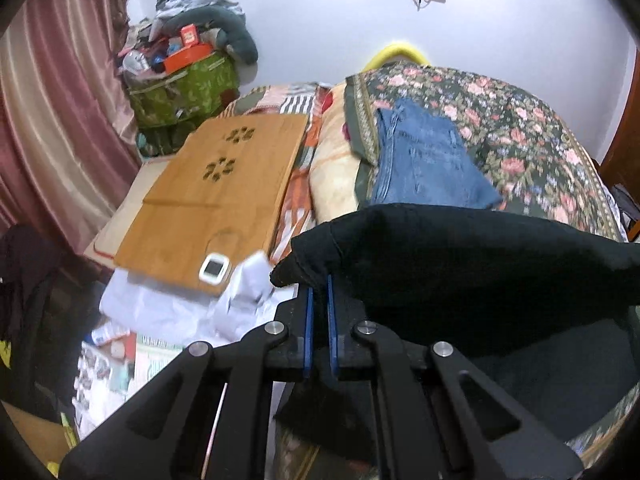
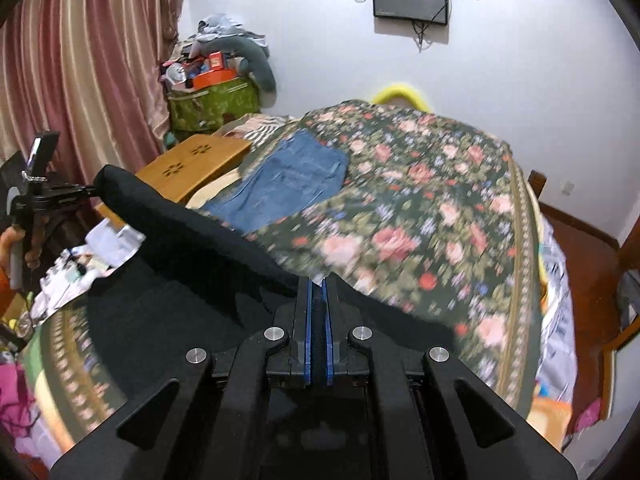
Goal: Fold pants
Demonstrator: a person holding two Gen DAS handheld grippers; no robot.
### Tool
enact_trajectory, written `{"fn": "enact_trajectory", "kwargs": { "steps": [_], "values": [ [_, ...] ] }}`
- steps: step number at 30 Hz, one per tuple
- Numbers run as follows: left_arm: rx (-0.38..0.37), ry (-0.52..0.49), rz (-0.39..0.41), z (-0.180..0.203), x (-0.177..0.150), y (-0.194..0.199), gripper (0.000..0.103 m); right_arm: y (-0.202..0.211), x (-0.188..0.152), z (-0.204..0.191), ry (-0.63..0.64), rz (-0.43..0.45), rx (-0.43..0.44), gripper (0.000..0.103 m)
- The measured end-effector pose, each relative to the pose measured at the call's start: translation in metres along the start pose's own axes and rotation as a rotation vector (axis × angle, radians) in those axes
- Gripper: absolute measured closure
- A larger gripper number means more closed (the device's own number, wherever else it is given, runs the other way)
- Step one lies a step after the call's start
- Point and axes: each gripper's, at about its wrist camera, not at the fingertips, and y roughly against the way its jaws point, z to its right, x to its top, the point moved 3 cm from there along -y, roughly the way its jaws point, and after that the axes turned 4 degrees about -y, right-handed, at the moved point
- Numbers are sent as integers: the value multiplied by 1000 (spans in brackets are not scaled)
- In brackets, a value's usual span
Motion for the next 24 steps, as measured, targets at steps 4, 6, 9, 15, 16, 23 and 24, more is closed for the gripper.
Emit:
{"fn": "enact_trajectory", "kwargs": {
  "steps": [4,6,9,15,16,23,24],
  "values": [
    [1,10,-49,-9,-40,-7,99,-2,-26,-17,-22,-44,20,99],
    [0,20,-84,-13,-61,-14,99,-7,-40,-24,-21,-66,24,99],
    [37,33,-145,-22,-88,-28,103,-13,-59,-32,-38,-102,30,99],
    [-7,123,-231,-41,-124,-44,103,-14,-82,-38,-54,-131,22,98],
    [-15,135,-228,-43,-125,-41,103,-12,-82,-36,-65,-134,33,94],
    [-28,102,-138,-29,-86,-8,89,11,-73,-25,-108,-119,34,72],
    [-37,96,-128,-25,-79,-5,80,16,-71,-23,-112,-100,23,66]
  ]
}}
